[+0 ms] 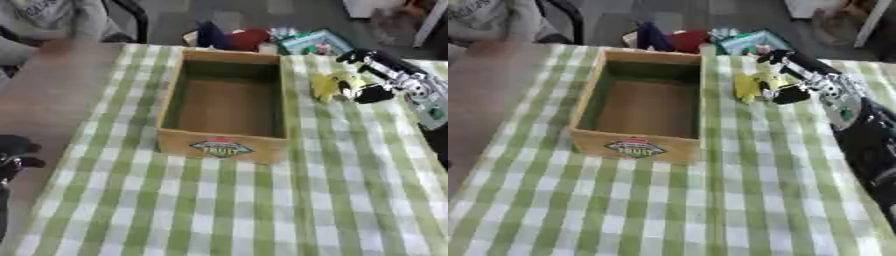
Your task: Pick up objects on the table and place them in the box.
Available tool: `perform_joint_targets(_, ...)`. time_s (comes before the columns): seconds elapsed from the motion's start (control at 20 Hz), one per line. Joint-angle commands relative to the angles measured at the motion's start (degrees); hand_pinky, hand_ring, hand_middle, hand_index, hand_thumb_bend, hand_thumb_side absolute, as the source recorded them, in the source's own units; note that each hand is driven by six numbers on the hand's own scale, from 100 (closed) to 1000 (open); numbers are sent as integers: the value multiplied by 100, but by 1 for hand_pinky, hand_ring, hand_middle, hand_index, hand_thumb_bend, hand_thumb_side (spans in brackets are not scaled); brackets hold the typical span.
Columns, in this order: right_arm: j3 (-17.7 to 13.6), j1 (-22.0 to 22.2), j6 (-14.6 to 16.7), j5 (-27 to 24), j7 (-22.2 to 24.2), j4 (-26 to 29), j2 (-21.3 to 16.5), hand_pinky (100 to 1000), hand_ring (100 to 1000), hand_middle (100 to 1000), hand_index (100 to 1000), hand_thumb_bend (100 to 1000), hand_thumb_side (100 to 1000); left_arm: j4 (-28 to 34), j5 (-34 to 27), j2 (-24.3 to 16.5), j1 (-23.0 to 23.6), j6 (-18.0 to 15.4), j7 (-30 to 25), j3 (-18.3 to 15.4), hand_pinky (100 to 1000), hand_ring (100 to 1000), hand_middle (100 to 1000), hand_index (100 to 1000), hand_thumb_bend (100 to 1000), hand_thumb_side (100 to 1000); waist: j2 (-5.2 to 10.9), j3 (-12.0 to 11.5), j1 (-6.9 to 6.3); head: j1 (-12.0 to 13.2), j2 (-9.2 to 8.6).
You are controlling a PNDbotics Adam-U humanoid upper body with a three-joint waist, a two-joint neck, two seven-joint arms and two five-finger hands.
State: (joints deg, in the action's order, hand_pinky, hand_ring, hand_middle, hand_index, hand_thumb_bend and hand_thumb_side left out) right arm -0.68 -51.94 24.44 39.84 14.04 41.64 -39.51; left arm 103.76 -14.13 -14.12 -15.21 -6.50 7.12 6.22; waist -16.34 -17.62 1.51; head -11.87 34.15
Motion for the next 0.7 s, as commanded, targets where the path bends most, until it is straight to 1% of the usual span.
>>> perform_joint_targets(0.05,-6,-122,-3,68,106,5,-95,769,903,898,914,100,222,128,0,-61,-71,-4,-16,3,522,609,551,504,110,623,83,-6,-15,-41,-67)
perform_joint_targets(0.3,20,-111,-25,213,243,-53,-26,736,866,883,910,100,230,131,0,-54,-73,-7,-16,-1,522,609,551,504,111,623,75,-8,-24,-60,-82)
perform_joint_targets(0.4,28,-103,-47,295,283,-64,-8,705,831,848,889,100,239,130,2,-50,-73,-7,-19,0,522,609,551,504,111,623,71,-2,-25,-72,-97)
perform_joint_targets(0.45,29,-96,-57,343,287,-58,-7,667,792,815,866,100,206,129,3,-47,-71,-7,-18,-3,522,609,551,504,112,623,67,2,-26,-73,-102)
perform_joint_targets(0.5,29,-86,-64,396,277,-50,-6,664,787,813,864,100,243,128,4,-45,-69,-8,-15,-5,522,609,551,504,112,623,65,6,-27,-71,-105)
perform_joint_targets(0.6,26,-62,-73,508,225,-48,-9,597,689,744,821,100,242,128,6,-46,-64,-9,-15,-6,522,609,551,504,112,623,61,18,-29,-71,-109)
perform_joint_targets(0.65,22,-53,-66,559,177,-46,-10,541,585,679,780,100,237,128,6,-45,-63,-9,-13,-8,522,609,551,504,113,623,60,27,-29,-68,-112)
perform_joint_targets(0.7,19,-44,-49,609,109,-33,-15,520,540,647,755,100,235,129,6,-44,-62,-10,-13,-8,522,609,551,504,113,623,58,36,-30,-67,-117)
